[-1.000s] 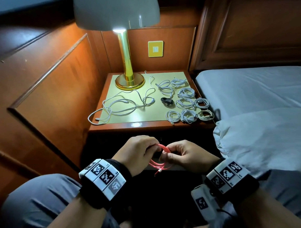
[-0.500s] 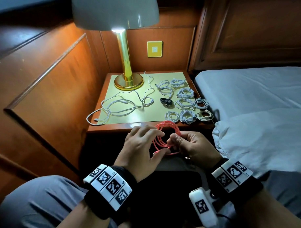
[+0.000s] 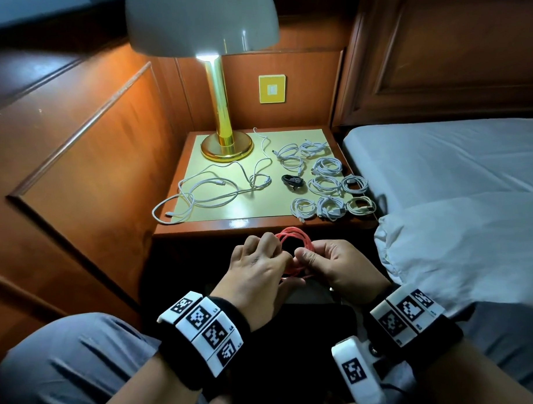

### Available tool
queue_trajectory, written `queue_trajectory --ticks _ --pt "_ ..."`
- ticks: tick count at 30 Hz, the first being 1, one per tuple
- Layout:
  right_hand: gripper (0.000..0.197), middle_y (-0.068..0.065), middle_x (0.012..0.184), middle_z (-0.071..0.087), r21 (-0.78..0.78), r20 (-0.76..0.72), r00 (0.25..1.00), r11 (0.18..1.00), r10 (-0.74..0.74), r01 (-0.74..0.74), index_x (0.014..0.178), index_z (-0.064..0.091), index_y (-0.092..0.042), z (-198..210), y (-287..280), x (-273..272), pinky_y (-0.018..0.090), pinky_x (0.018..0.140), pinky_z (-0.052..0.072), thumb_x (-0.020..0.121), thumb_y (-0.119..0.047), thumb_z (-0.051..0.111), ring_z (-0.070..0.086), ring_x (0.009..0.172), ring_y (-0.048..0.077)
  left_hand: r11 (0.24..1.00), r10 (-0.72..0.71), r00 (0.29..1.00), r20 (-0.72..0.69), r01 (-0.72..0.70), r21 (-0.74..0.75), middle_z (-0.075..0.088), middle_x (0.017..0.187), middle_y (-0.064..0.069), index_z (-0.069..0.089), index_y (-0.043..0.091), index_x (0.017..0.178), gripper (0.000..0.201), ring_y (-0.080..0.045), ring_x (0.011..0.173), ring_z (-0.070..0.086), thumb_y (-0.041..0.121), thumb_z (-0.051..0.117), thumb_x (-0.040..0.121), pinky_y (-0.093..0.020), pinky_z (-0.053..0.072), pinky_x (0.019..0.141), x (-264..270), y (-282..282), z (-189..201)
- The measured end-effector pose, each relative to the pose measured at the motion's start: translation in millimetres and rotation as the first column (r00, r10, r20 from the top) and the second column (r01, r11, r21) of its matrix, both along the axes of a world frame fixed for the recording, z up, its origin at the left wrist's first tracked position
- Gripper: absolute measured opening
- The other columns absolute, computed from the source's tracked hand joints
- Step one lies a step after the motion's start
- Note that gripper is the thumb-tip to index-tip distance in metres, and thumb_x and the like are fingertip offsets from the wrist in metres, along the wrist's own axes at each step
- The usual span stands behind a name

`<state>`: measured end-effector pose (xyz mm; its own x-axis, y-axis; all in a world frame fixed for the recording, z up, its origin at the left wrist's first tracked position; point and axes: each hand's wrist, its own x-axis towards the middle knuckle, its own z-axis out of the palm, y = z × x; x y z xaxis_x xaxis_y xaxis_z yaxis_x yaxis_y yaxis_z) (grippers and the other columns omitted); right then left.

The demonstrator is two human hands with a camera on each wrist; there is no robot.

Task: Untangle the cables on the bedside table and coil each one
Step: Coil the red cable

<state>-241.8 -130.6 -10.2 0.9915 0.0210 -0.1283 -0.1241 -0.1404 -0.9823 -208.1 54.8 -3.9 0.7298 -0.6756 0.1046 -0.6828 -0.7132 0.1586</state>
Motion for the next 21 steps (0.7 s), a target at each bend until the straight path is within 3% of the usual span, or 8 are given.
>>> queue_trajectory --ticks 6,9,12,14,17,19,21 --pt "0.022 0.013 0.081 0.074 -0.066 0.025 0.999 0.997 -0.044 0.046 0.086 0.071 -0.004 -1 0 1 0.028 0.071 0.052 0.092 -0.025 0.069 0.067 0.074 0.015 1.000 0.003 0.998 -0.064 -0.002 0.015 0.033 0.116 0.005 0.048 0.028 0.115 0.032 -0.017 0.107 0.033 0.053 0.033 0.102 -0.034 0.029 0.096 -2 -4 -7" --pt "0.029 0.014 0.083 0.071 -0.078 0.059 0.991 0.989 -0.118 0.122 0.097 0.065 -0.013 1 -4 3 0.038 0.073 0.053 0.082 -0.034 0.079 0.067 0.075 0.024 1.000 -0.011 0.995 -0.096 0.011 0.002 0.034 0.115 0.004 0.048 0.026 0.109 0.028 -0.016 0.103 0.031 0.048 0.031 0.103 -0.032 0.025 0.088 -2 -5 -7" --pt "0.020 0.002 0.078 0.063 -0.181 0.093 0.995 0.982 -0.037 0.054 0.097 0.066 -0.020 12 -16 0 0.028 0.068 0.048 0.083 -0.013 0.079 0.057 0.069 0.014 0.990 -0.015 0.972 -0.235 -0.018 -0.139 0.040 0.106 0.004 0.053 0.021 0.099 0.031 -0.019 0.097 0.039 0.044 0.031 0.100 -0.034 0.031 0.084 6 -1 -6" --pt "0.018 -0.003 0.078 0.067 -0.298 0.118 0.991 0.955 0.056 -0.019 0.089 0.070 -0.020 22 -24 -3 0.020 0.068 0.049 0.084 -0.003 0.074 0.060 0.068 0.010 0.963 -0.059 0.922 -0.382 -0.047 -0.264 0.045 0.094 0.003 0.052 0.020 0.087 0.027 -0.018 0.087 0.047 0.035 0.036 0.102 -0.035 0.038 0.080 11 3 -6" --pt "0.016 -0.005 0.083 0.073 -0.348 0.242 0.970 0.935 0.020 0.067 0.085 0.074 -0.019 28 -28 -4 0.016 0.072 0.051 0.082 -0.004 0.078 0.067 0.076 0.006 0.878 -0.185 0.770 -0.611 -0.150 -0.455 0.053 0.075 0.003 0.051 0.014 0.080 0.029 -0.014 0.066 0.051 0.034 0.041 0.098 -0.036 0.044 0.069 11 5 -4" --pt "0.013 -0.005 0.084 0.074 -0.312 0.316 0.946 0.935 -0.066 0.170 0.085 0.076 -0.019 23 -28 -2 0.020 0.075 0.054 0.079 -0.010 0.083 0.069 0.079 0.009 0.804 -0.268 0.709 -0.653 -0.209 -0.557 0.055 0.073 0.008 0.057 0.012 0.082 0.037 -0.011 0.068 0.051 0.045 0.042 0.092 -0.032 0.045 0.071 10 5 -2" --pt "0.010 -0.006 0.084 0.074 -0.262 0.359 0.924 0.937 -0.127 0.231 0.084 0.078 -0.020 16 -24 0 0.023 0.074 0.056 0.078 -0.015 0.084 0.070 0.079 0.010 0.727 -0.342 0.687 -0.641 -0.239 -0.644 0.055 0.071 0.015 0.062 0.019 0.077 0.036 -0.006 0.070 0.051 0.050 0.044 0.086 -0.026 0.042 0.074 8 4 -2"
